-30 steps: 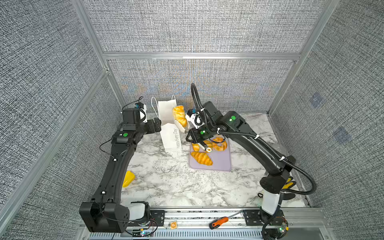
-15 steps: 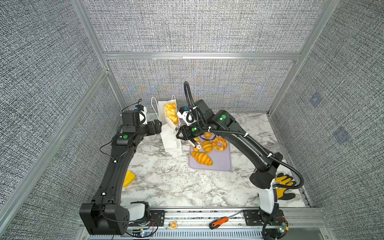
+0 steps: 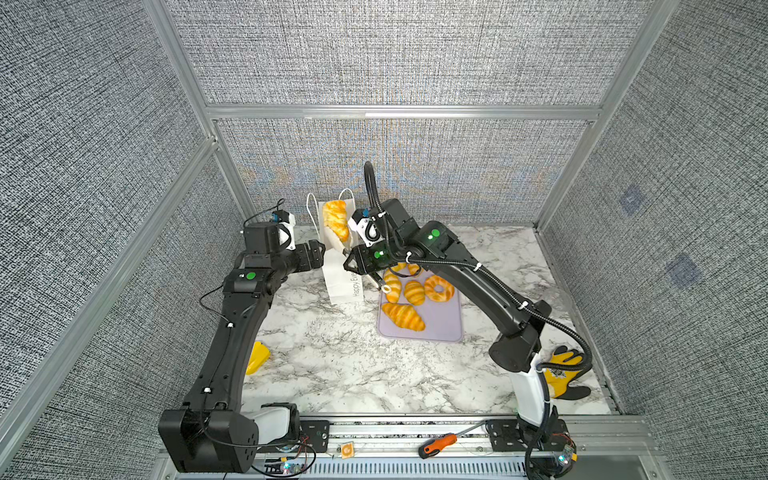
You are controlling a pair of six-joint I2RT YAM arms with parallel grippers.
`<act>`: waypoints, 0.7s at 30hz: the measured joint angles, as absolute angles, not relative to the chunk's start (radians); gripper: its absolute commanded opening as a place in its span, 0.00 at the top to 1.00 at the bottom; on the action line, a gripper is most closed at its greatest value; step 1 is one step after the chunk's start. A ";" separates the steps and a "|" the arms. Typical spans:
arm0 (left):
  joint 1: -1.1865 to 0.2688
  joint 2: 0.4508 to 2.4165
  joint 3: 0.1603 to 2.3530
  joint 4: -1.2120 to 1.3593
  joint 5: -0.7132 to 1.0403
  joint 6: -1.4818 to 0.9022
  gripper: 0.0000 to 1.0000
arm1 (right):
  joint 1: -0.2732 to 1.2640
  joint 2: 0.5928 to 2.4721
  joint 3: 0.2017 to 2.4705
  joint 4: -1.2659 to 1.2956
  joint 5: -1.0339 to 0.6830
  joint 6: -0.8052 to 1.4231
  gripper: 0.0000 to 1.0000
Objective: Place the fake bread into the paper bag
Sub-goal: 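Carry the bread in the tongs over the paper bag opening with the right gripper, then lower the braided bread into the bag and open the tongs with the right gripper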
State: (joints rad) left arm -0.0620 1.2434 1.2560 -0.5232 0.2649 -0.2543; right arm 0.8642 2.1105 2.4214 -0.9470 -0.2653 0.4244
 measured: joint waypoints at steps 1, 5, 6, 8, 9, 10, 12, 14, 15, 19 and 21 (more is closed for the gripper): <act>-0.062 1.243 1.253 -0.522 0.266 -0.255 0.10 | 0.863 2.116 2.426 -0.946 -0.263 0.429 0.65; -0.062 1.243 1.243 -0.514 0.281 -0.257 0.11 | 0.857 2.154 2.471 -0.968 -0.239 0.440 0.65; -0.062 1.243 1.240 -0.511 0.289 -0.265 0.11 | 0.855 2.167 2.490 -0.981 -0.235 0.442 0.65; -0.062 1.243 1.237 -0.502 0.306 -0.270 0.12 | 0.850 2.184 2.522 -1.008 -0.218 0.442 0.64; -0.062 1.243 1.236 -0.493 0.315 -0.273 0.12 | 0.848 2.189 2.531 -1.019 -0.213 0.443 0.64; -0.062 1.243 1.235 -0.485 0.321 -0.278 0.12 | 0.844 2.191 2.535 -1.029 -0.213 0.445 0.63; -0.062 1.244 1.233 -0.471 0.342 -0.288 0.13 | 0.840 2.191 2.540 -1.051 -0.200 0.445 0.62; -0.062 1.246 1.232 -0.463 0.362 -0.288 0.14 | 0.838 2.191 2.541 -1.060 -0.190 0.445 0.62; -0.062 1.248 1.230 -0.457 0.371 -0.291 0.14 | 0.838 2.190 2.542 -1.061 -0.188 0.445 0.61; -0.062 1.252 1.224 -0.442 0.396 -0.302 0.14 | 0.839 2.185 2.543 -1.082 -0.187 0.445 0.59; -0.062 1.252 1.224 -0.440 0.401 -0.308 0.14 | 0.839 2.184 2.545 -1.097 -0.181 0.443 0.58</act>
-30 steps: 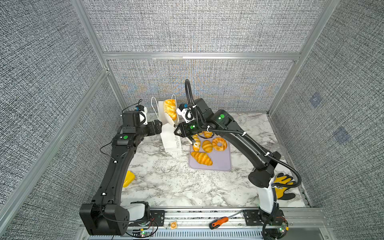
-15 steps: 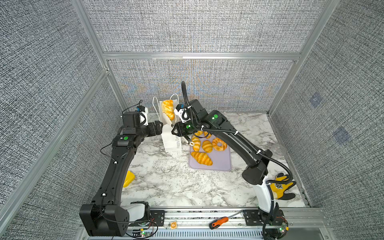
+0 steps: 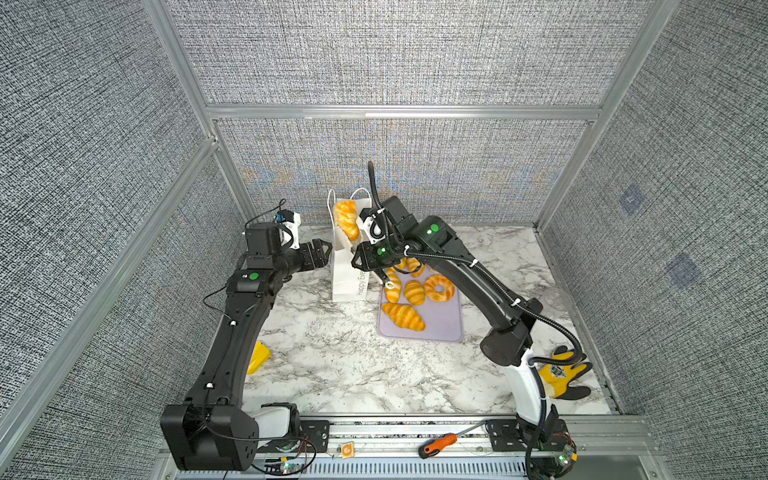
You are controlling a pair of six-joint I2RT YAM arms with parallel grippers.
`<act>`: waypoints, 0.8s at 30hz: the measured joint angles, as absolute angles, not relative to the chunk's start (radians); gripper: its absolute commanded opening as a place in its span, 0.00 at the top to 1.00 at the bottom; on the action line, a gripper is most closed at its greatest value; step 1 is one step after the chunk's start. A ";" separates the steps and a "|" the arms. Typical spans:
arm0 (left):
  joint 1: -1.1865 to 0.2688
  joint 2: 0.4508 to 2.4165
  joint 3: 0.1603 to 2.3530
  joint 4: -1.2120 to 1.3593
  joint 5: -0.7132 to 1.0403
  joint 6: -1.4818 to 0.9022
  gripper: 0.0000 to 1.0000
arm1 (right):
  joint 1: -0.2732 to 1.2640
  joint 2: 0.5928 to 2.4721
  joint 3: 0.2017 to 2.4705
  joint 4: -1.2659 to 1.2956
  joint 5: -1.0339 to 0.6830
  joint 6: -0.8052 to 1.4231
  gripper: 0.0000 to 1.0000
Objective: Place the fake bread into the paper bag
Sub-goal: 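Lower the braided bread into the bag and open the tongs with the right gripper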
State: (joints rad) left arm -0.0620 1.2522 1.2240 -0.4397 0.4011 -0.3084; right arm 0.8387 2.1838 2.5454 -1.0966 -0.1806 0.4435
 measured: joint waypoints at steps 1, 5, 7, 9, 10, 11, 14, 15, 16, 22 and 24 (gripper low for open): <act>-0.062 1.252 1.224 -0.438 0.402 -0.310 0.14 | 0.839 2.184 2.547 -1.102 -0.176 0.440 0.58; -0.062 1.252 1.224 -0.436 0.403 -0.315 0.14 | 0.839 2.183 2.561 -1.122 -0.157 0.438 0.50; -0.062 1.252 1.224 -0.436 0.403 -0.316 0.14 | 0.839 2.182 2.563 -1.131 -0.139 0.430 0.49; -0.062 1.252 1.225 -0.436 0.403 -0.319 0.14 | 0.839 2.182 2.563 -1.140 -0.135 0.430 0.47; -0.062 1.252 1.226 -0.436 0.403 -0.319 0.14 | 0.839 2.182 2.564 -1.143 -0.133 0.430 0.46; -0.062 1.252 1.227 -0.436 0.403 -0.319 0.14 | 0.841 2.181 2.564 -1.145 -0.130 0.430 0.45; -0.062 1.252 1.232 -0.436 0.403 -0.320 0.14 | 0.844 2.180 2.572 -1.155 -0.110 0.430 0.43; -0.062 1.252 1.233 -0.436 0.403 -0.322 0.14 | 0.844 2.178 2.575 -1.158 -0.108 0.430 0.42; -0.062 1.252 1.234 -0.436 0.403 -0.322 0.14 | 0.844 2.176 2.577 -1.163 -0.105 0.430 0.41; -0.062 1.252 1.238 -0.436 0.403 -0.322 0.14 | 0.846 2.168 2.577 -1.174 -0.079 0.426 0.37; -0.062 1.252 1.240 -0.436 0.403 -0.322 0.14 | 0.846 2.170 2.577 -1.181 -0.067 0.422 0.35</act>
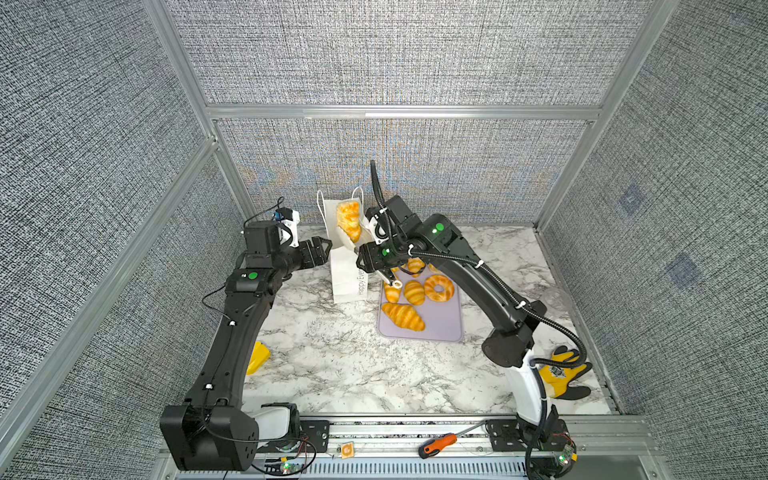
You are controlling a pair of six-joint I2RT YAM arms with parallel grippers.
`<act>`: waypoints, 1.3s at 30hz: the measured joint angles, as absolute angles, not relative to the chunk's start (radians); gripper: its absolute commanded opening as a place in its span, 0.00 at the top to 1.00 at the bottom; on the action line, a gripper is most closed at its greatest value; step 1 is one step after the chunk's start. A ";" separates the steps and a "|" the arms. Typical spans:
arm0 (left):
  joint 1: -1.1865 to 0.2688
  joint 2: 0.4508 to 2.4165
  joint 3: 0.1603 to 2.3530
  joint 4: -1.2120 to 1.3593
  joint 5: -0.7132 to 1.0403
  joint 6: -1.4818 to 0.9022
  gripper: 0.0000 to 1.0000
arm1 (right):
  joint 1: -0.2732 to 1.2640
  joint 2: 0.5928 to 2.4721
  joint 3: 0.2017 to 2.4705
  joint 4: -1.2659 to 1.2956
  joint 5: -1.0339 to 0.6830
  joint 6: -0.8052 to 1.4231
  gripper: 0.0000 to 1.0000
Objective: Place the fake bread into the paper bag
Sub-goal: 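Lower the braided bread into the bag and open the tongs with the right gripper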
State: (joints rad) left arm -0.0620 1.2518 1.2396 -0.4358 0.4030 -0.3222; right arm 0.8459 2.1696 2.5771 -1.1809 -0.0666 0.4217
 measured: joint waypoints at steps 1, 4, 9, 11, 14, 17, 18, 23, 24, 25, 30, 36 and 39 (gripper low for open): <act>-0.062 1.252 1.240 -0.436 0.403 -0.322 0.14 | 0.846 2.170 2.578 -1.183 -0.062 0.419 0.35; -0.062 1.252 1.240 -0.436 0.403 -0.323 0.14 | 0.847 2.173 2.582 -1.194 -0.053 0.415 0.33; -0.062 1.252 1.240 -0.436 0.411 -0.326 0.14 | 0.848 2.180 2.590 -1.198 -0.046 0.408 0.33; -0.062 1.252 1.240 -0.436 0.412 -0.326 0.14 | 0.848 2.183 2.595 -1.199 -0.046 0.408 0.32; -0.062 1.252 1.240 -0.436 0.414 -0.326 0.14 | 0.851 2.184 2.598 -1.201 -0.046 0.408 0.30; -0.062 1.254 1.243 -0.437 0.413 -0.326 0.14 | 0.856 2.184 2.599 -1.201 -0.046 0.403 0.28; -0.062 1.256 1.247 -0.436 0.413 -0.326 0.14 | 0.857 2.184 2.599 -1.203 -0.046 0.403 0.27; -0.062 1.266 1.258 -0.428 0.414 -0.334 0.14 | 0.858 2.178 2.599 -1.224 -0.030 0.392 0.24; -0.062 1.267 1.258 -0.429 0.414 -0.334 0.14 | 0.857 2.176 2.599 -1.229 -0.025 0.390 0.24; -0.062 1.267 1.258 -0.429 0.414 -0.335 0.14 | 0.857 2.174 2.599 -1.231 -0.019 0.387 0.24; -0.062 1.267 1.267 -0.427 0.418 -0.341 0.15 | 0.857 2.159 2.599 -1.231 -0.001 0.384 0.25; -0.062 1.274 1.274 -0.425 0.418 -0.342 0.17 | 0.864 2.143 2.600 -1.231 0.002 0.368 0.25; -0.062 1.295 1.299 -0.430 0.417 -0.348 0.21 | 0.868 2.114 2.587 -1.232 0.014 0.358 0.25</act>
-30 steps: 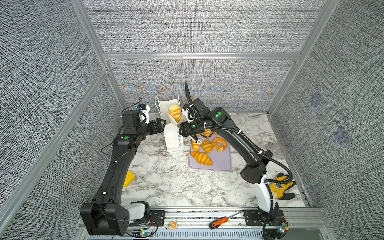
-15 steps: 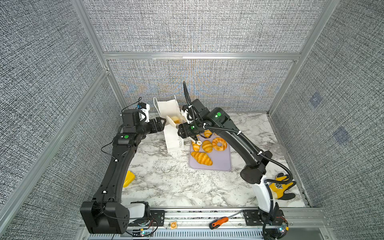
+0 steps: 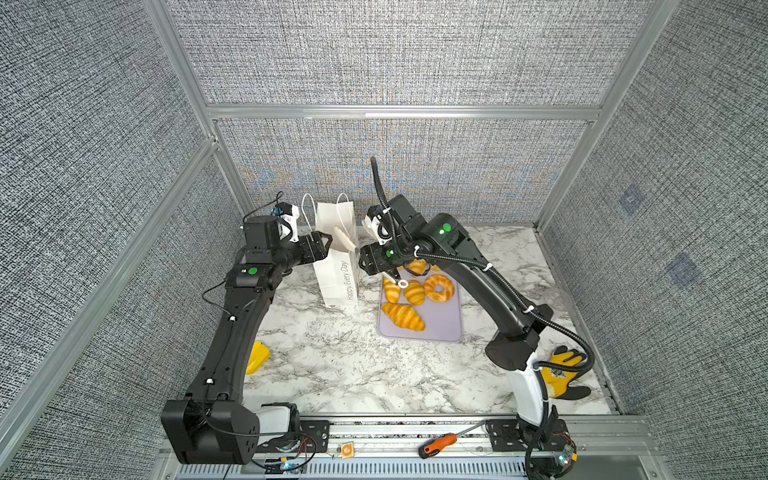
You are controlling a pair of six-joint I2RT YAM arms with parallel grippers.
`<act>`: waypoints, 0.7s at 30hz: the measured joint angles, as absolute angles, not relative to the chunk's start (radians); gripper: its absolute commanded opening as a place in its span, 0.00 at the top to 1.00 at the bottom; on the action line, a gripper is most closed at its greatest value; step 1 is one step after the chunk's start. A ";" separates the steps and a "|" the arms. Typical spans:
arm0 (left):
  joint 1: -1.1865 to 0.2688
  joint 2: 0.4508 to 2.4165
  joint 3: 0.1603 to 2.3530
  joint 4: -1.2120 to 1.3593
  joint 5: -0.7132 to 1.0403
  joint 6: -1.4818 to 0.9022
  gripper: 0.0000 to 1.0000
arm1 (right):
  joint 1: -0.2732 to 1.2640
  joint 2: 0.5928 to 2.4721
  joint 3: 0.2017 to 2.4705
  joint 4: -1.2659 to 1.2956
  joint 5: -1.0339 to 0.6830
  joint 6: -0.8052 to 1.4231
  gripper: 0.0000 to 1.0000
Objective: Place the fake bread into the paper bag
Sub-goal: 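Lower the braided bread into the bag and open the tongs with the right gripper, then withdraw the open tongs from the bag toward the tray with the right gripper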
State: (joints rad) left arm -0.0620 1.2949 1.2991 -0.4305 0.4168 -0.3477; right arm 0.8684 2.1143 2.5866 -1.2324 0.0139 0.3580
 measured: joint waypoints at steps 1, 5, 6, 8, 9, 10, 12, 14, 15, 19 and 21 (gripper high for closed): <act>-0.062 1.303 1.309 -0.432 0.417 -0.348 0.23 | 0.868 2.099 2.571 -1.234 0.021 0.356 0.25; -0.062 1.343 1.344 -0.443 0.417 -0.342 0.29 | 0.865 2.020 2.473 -1.245 0.053 0.356 0.26; -0.062 1.351 1.349 -0.447 0.416 -0.339 0.30 | 0.864 2.001 2.446 -1.248 0.061 0.356 0.26; -0.062 1.357 1.354 -0.455 0.407 -0.332 0.31 | 0.865 1.963 2.392 -1.253 0.082 0.356 0.25; -0.062 1.357 1.356 -0.462 0.396 -0.327 0.32 | 0.865 1.944 2.366 -1.255 0.091 0.356 0.25; -0.062 1.357 1.356 -0.471 0.392 -0.322 0.32 | 0.864 1.929 2.342 -1.253 0.096 0.356 0.25; -0.062 1.358 1.356 -0.493 0.378 -0.316 0.34 | 0.860 1.892 2.279 -1.253 0.109 0.356 0.26; -0.062 1.362 1.359 -0.508 0.361 -0.307 0.35 | 0.851 1.861 2.223 -1.253 0.120 0.357 0.25; -0.062 1.367 1.367 -0.520 0.347 -0.299 0.35 | 0.844 1.844 2.191 -1.251 0.126 0.358 0.25; -0.062 1.393 1.398 -0.554 0.310 -0.268 0.38 | 0.824 1.787 2.087 -1.239 0.147 0.365 0.25; -0.062 1.411 1.415 -0.575 0.300 -0.250 0.42 | 0.815 1.760 2.040 -1.227 0.149 0.368 0.25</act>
State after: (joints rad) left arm -0.0620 1.4109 1.4155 -0.5751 0.3000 -0.2504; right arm 0.8154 1.7599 2.0396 -1.2266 0.1490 0.3679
